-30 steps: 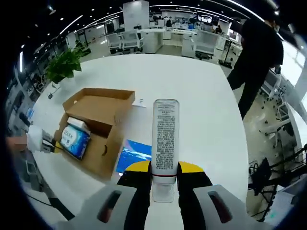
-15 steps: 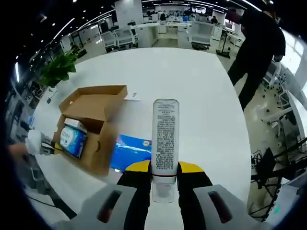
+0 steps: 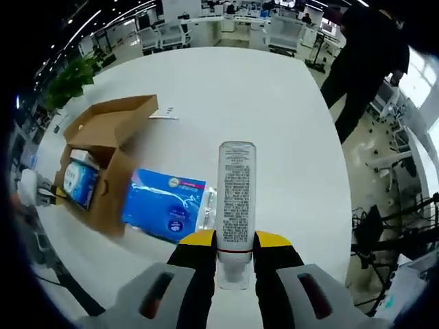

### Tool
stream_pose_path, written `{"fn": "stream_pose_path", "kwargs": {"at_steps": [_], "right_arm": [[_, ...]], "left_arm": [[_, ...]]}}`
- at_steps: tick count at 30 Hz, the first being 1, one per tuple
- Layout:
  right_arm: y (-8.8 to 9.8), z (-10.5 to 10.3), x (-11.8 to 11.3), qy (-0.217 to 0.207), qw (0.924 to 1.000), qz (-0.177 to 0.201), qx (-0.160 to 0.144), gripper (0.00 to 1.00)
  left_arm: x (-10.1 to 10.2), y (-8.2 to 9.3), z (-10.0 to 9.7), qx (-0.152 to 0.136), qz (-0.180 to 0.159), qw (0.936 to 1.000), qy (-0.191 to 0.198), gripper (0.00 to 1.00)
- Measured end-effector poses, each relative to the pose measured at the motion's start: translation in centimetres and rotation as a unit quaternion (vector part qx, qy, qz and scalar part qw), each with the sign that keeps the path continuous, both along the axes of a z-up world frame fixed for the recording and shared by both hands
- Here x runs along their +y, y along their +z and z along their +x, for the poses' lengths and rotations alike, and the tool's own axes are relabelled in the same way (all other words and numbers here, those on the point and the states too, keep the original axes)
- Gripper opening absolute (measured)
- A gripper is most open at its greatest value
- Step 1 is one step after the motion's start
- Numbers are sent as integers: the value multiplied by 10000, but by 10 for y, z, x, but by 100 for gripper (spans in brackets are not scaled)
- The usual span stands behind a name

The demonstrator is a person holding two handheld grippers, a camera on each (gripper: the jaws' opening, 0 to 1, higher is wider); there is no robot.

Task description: Operate the shoe box by opening the lid, removing the specified soft item, and placing it in the target area until the item is outside and the box remains undamaged.

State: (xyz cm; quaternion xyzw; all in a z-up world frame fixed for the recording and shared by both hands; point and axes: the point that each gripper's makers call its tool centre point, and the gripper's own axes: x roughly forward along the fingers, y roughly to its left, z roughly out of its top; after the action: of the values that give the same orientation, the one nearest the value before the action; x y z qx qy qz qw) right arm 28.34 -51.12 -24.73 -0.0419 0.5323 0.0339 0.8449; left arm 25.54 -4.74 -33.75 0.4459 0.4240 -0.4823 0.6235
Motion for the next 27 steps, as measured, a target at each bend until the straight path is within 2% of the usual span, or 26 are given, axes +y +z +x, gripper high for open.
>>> {"fn": "stream_pose_path", "kwargs": {"at_steps": [8,9,11,14,16,27], "right_arm": [[-15,5,-10,-100,9999,79,52,18],[-23,7,-15,-126,9999,101,47,18],[-28,8,-17,-173,9997,136,80,18],[-31,8,-17,-207,9996,185,84,18],[-43,3,-15,-321,9989,270,228,18],[-68,0,-12,-404,9966,377,605,18]], "left_arm": [[0,0,1,11,3,10000,18,2],[0,-1,1,24,8,10000,27,2],[0,0,1,32,6,10000,36,2],[0,0,1,45,2,10000,53,2],[0,0,0,53,11,10000,60,2],[0,-1,0,34,17,10000,53,2]]}}
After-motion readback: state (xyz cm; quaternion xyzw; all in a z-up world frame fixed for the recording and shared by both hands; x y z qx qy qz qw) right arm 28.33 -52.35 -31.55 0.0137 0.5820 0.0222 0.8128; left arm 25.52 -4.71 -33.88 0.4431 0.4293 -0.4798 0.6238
